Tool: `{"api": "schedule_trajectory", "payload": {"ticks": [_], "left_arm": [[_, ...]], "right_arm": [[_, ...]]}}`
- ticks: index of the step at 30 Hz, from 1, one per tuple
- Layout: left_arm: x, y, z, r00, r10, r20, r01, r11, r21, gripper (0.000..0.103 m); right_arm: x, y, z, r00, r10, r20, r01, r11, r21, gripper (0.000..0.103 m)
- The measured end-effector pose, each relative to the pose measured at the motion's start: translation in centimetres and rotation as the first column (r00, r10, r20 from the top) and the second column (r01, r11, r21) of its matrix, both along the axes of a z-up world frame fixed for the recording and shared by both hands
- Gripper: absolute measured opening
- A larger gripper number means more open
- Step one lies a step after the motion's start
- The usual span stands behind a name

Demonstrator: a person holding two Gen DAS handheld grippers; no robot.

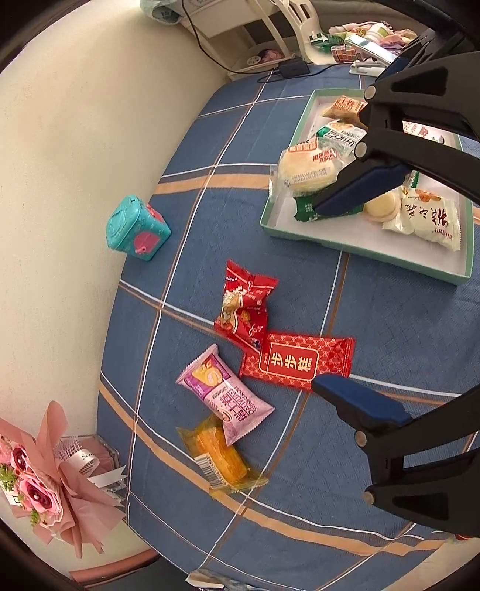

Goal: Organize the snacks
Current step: 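Move both open grippers back toward the remaining snacks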

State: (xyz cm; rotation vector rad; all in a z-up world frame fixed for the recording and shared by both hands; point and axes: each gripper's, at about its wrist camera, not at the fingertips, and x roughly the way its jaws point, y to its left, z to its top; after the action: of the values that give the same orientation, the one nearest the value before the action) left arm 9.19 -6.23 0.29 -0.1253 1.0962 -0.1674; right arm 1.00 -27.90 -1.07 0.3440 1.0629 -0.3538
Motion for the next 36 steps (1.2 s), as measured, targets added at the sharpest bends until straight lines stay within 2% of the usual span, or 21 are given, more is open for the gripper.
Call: {"api": "schedule_trajectory", "payload": {"ticks": [1, 4, 7, 13, 18, 23, 27, 36], "left_arm": [[0.0, 0.0, 0.0, 1.000, 0.001, 0.001, -0.001, 1.000, 0.003, 0.089], [0.1, 0.1, -0.1, 1.000, 0.001, 0.007, -0.001, 1.000, 0.017, 0.091], [0.2, 0.0, -0.1, 1.000, 0.007, 0.015, -0.007, 0.999, 0.037, 0.101], [0.5, 0.6, -0.3, 1.000, 0.006, 0.011, -0.006, 0.999, 0.041, 0.101], [0.7, 1.7, 0.0, 1.000, 0.016, 0.024, -0.017, 0.999, 0.049, 0.101], [1.4, 4.0, 0.2, 0.997, 0.062, 0.038, -0.064, 0.997, 0.052, 0.101], [1.9, 6.6, 0.4, 0.991, 0.122, 0.050, -0.123, 0.992, 0.021, 0.101], [2.7, 11.4, 1.2, 0.975, 0.205, 0.089, -0.207, 0.978, 0.011, 0.101]], "right_arm": [[0.0, 0.1, 0.0, 1.000, 0.003, 0.002, -0.003, 1.000, -0.003, 0.103], [0.1, 0.3, 0.1, 1.000, 0.009, 0.005, -0.009, 1.000, -0.013, 0.103], [0.1, 0.5, 0.1, 1.000, 0.013, 0.010, -0.012, 1.000, -0.022, 0.103], [0.5, 1.1, -0.1, 1.000, 0.013, 0.000, -0.013, 0.999, -0.046, 0.103], [1.2, 2.3, 0.2, 0.999, 0.023, 0.032, -0.022, 0.999, -0.028, 0.103], [2.4, 4.9, 0.5, 0.996, 0.060, 0.067, -0.059, 0.998, -0.010, 0.103], [3.6, 7.4, 0.7, 0.990, 0.098, 0.103, -0.101, 0.995, 0.021, 0.103], [5.9, 11.6, -0.1, 0.978, 0.169, 0.123, -0.177, 0.983, 0.058, 0.103]]}}
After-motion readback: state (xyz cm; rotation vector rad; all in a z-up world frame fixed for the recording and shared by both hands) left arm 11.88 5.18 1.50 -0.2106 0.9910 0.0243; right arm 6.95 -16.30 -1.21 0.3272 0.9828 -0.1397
